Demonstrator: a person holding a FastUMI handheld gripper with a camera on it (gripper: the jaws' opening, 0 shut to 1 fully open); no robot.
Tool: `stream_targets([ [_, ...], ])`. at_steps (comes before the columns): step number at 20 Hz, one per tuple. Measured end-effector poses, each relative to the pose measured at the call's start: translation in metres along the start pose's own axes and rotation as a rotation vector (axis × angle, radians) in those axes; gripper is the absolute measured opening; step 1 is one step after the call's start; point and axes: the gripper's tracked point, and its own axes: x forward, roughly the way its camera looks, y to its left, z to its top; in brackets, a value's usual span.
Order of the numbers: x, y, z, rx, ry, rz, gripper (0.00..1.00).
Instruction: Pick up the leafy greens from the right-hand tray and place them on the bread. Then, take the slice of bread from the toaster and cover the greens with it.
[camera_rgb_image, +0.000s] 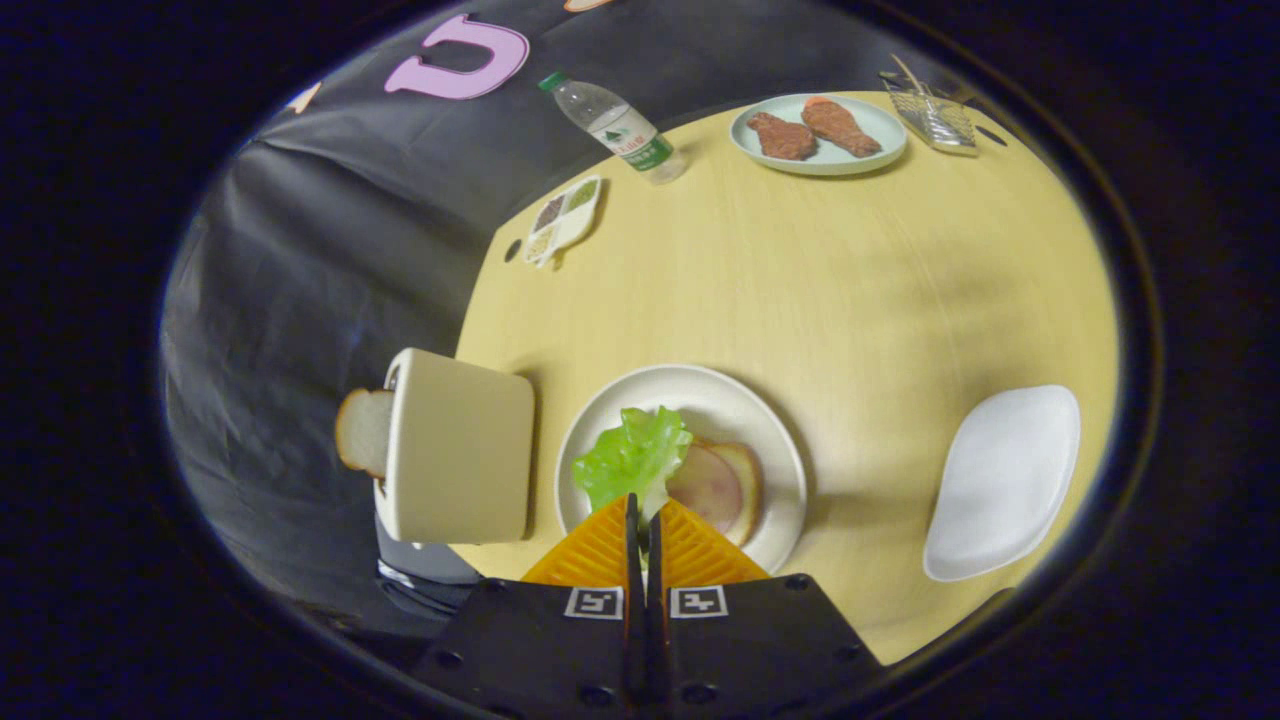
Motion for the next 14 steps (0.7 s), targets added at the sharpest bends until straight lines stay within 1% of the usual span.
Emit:
stream_targets([
  [2,0.005,-0.014,-0.004,-0.040,-0.002,-0.067,0.03],
  [4,0.011,-0.022,-0.012,-0.081,0.003,-0.113,0.03],
  [8,0.016,-0.026,-0.024,-0.135,0.017,-0.146,0.05],
  [11,0.012,-0.032,-0.022,-0.181,-0.002,-0.201,0.07],
  [12,0.010,-0.034,-0.021,-0.210,-0.012,-0.223,0.12],
  [14,0.005,-0.035,-0.019,-0.292,-0.038,-0.272,0.15],
])
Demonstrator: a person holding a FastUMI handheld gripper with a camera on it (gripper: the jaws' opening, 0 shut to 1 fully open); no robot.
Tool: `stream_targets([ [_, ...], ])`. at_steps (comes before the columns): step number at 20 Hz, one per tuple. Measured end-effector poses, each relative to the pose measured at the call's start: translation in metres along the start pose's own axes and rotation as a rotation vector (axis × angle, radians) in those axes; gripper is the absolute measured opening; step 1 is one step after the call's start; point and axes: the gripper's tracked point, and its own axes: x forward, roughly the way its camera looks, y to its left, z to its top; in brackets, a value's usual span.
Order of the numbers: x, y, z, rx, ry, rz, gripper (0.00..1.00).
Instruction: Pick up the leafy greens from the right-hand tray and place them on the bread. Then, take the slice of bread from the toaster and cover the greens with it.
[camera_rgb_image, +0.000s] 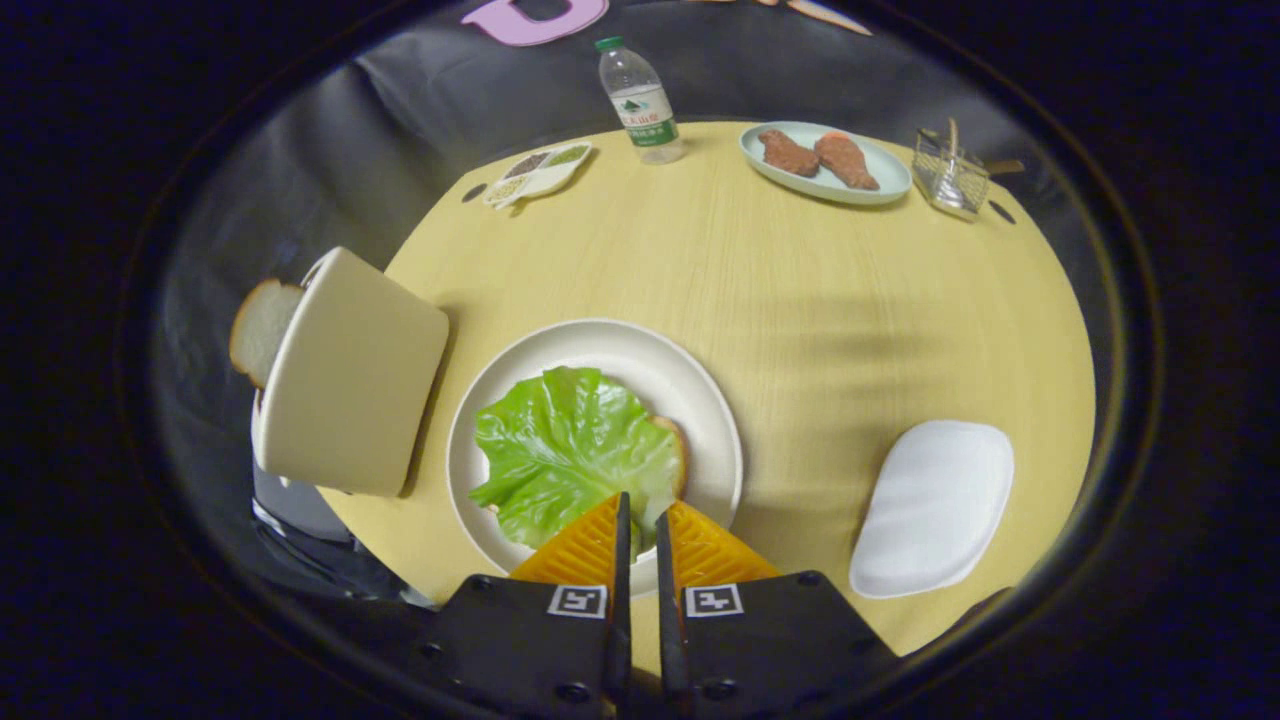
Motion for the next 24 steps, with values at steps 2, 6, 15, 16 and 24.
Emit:
stream_targets([
  [2,-0.010,-0.003,0.000,-0.074,-0.019,-0.050,0.24],
  [6,-0.028,0.008,-0.010,-0.085,0.013,-0.057,0.55],
  [15,-0.078,0.089,0.007,0.108,0.141,0.082,1.00],
  [16,-0.083,0.104,0.008,0.130,0.174,0.106,1.00],
  [24,-0.096,0.205,0.065,0.383,0.305,0.215,1.00],
])
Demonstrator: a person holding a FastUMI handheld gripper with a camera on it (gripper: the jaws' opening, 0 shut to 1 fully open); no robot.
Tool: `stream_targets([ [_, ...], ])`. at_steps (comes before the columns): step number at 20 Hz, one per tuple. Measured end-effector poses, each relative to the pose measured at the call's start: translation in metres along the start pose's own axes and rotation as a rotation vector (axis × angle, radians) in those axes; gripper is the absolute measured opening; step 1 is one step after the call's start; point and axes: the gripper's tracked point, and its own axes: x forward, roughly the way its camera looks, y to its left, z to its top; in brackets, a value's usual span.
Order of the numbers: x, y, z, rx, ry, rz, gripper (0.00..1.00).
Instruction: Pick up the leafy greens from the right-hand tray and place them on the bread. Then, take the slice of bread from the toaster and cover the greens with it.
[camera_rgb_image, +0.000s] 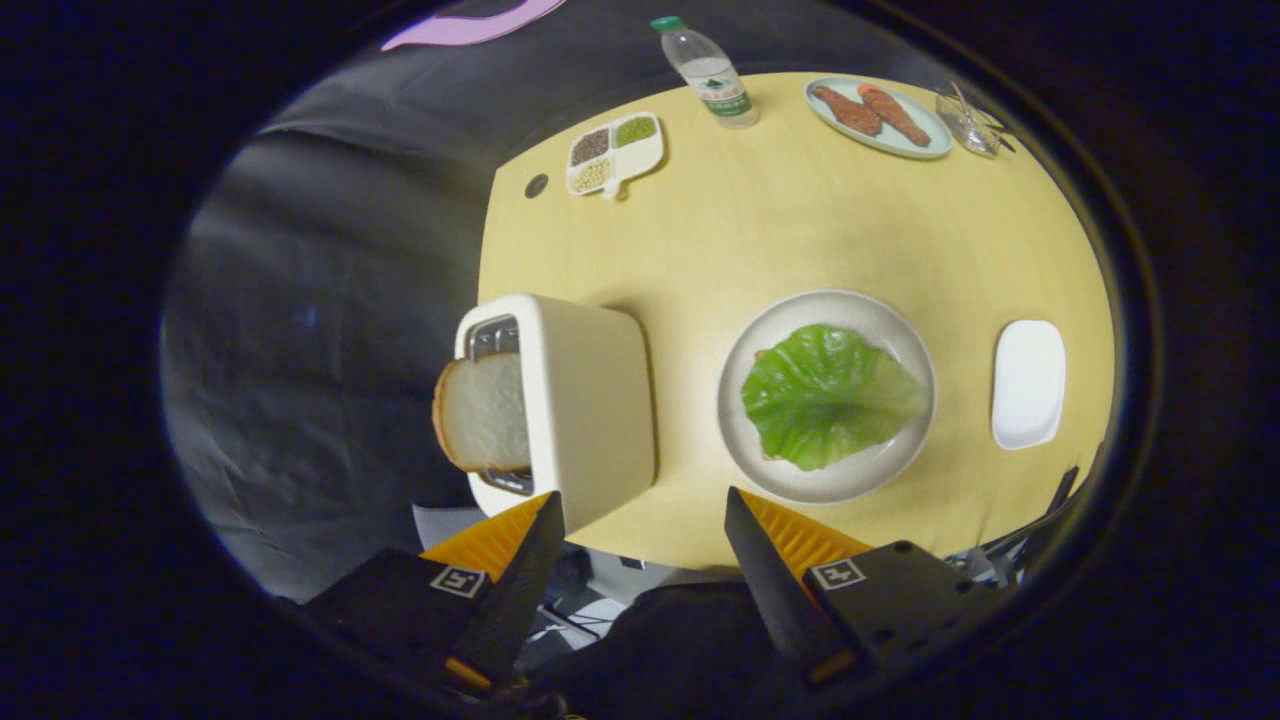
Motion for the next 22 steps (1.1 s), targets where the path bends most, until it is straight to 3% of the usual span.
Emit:
stream_targets([
  [6,0.013,0.100,0.024,-0.035,-0.011,0.120,1.00],
  [10,0.042,0.111,0.029,-0.068,0.000,0.077,0.99],
  [13,0.060,0.103,0.035,-0.079,-0.004,0.030,0.90],
  [15,0.069,0.098,0.036,-0.103,-0.005,0.010,0.81],
  [19,0.071,0.085,0.027,-0.109,0.026,-0.026,0.39],
  [22,0.067,0.080,0.022,-0.108,0.051,-0.027,0.32],
])
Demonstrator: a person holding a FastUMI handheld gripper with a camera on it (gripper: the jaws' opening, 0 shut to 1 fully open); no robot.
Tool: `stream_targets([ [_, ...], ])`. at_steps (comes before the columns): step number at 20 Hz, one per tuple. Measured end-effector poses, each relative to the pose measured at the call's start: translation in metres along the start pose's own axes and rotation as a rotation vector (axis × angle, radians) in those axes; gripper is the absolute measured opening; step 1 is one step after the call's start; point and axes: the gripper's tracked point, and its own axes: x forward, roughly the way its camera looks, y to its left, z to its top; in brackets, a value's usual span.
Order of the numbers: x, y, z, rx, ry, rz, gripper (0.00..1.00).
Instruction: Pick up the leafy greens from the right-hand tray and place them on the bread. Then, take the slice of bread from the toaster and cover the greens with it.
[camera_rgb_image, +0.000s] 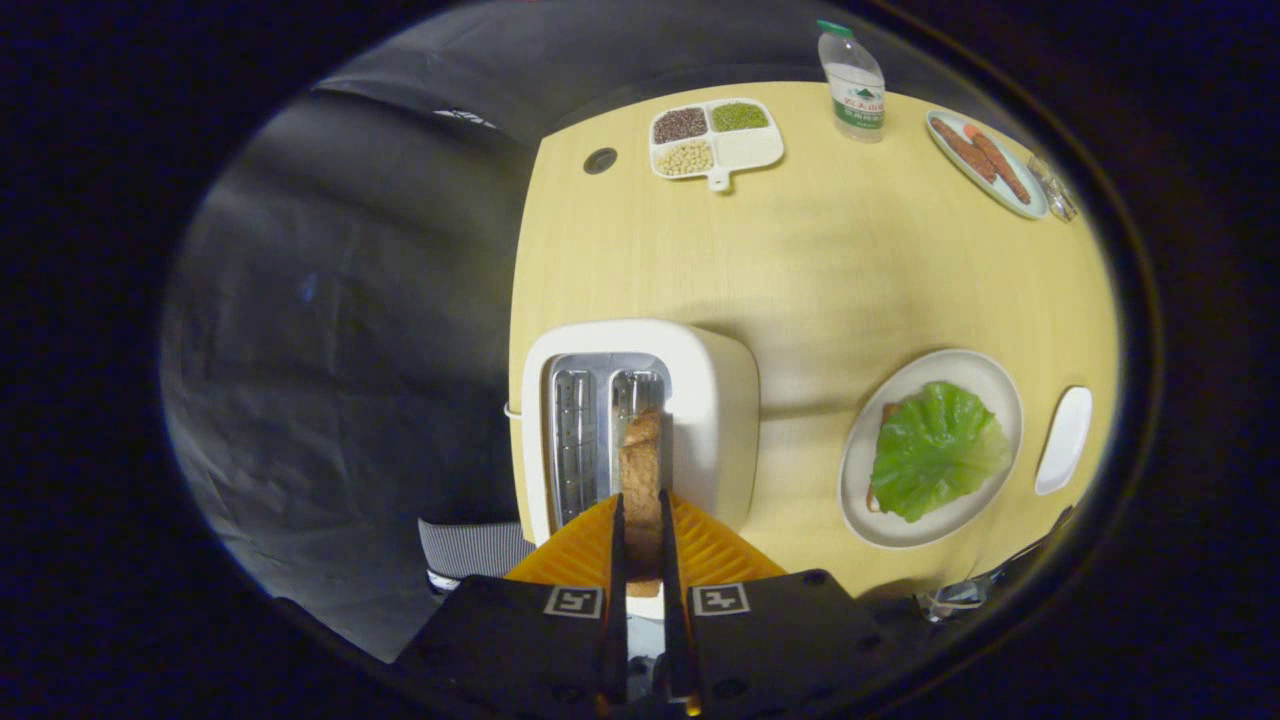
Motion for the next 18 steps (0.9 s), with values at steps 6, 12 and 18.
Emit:
stream_targets([
  [6,-0.026,0.006,-0.004,0.036,0.009,0.075,0.18],
  [12,-0.088,-0.010,-0.010,0.103,0.019,0.234,0.18],
  [18,-0.122,-0.085,-0.012,0.200,-0.042,0.382,0.18],
])
